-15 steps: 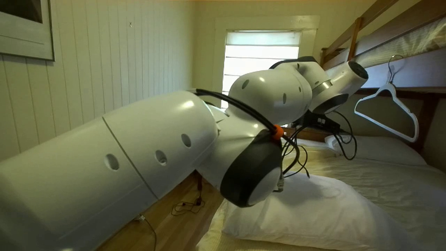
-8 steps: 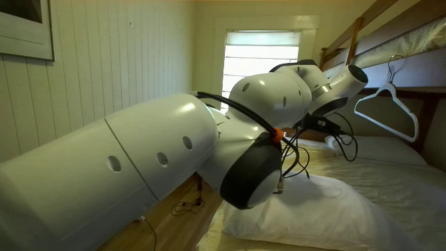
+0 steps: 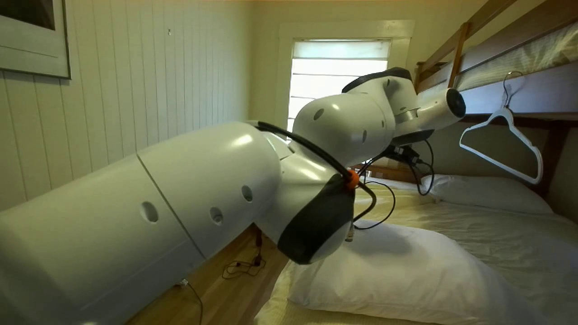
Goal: Move the black cable to the left.
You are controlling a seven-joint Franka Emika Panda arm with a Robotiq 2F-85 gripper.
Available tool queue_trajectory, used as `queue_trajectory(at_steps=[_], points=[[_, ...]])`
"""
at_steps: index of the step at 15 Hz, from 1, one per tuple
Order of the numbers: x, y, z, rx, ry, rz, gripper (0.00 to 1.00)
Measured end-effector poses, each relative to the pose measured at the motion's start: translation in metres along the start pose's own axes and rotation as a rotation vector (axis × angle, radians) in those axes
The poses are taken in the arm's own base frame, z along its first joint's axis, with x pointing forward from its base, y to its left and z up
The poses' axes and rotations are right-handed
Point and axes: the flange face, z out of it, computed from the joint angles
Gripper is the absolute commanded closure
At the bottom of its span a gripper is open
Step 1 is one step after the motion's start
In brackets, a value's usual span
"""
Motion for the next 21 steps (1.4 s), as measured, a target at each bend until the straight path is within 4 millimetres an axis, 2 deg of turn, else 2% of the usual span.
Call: queue_trajectory(at_steps=[3,5,8,10,13,17,19,21], points=[[0.013,-0.012,0.002,0.094,0.115,0.05,0.99],[0.014,-0.016,-0.001,0.182,0.149,0.08,0.99],[0.0,-0.016,-0.017,0.326,0.061,0.126,0.99],[-0.011,-0.012,-0.039,0.367,-0.042,0.165,0.99],[-0.014,0.004,-0.079,0.27,-0.149,0.192,0.99],[-0.003,0.017,-0.128,0.085,-0.246,0.177,0.99],[0.0,0.017,-0.134,0.009,-0.318,0.175,0.99],[-0.001,0.013,-0.128,-0.053,-0.399,0.178,0.99]])
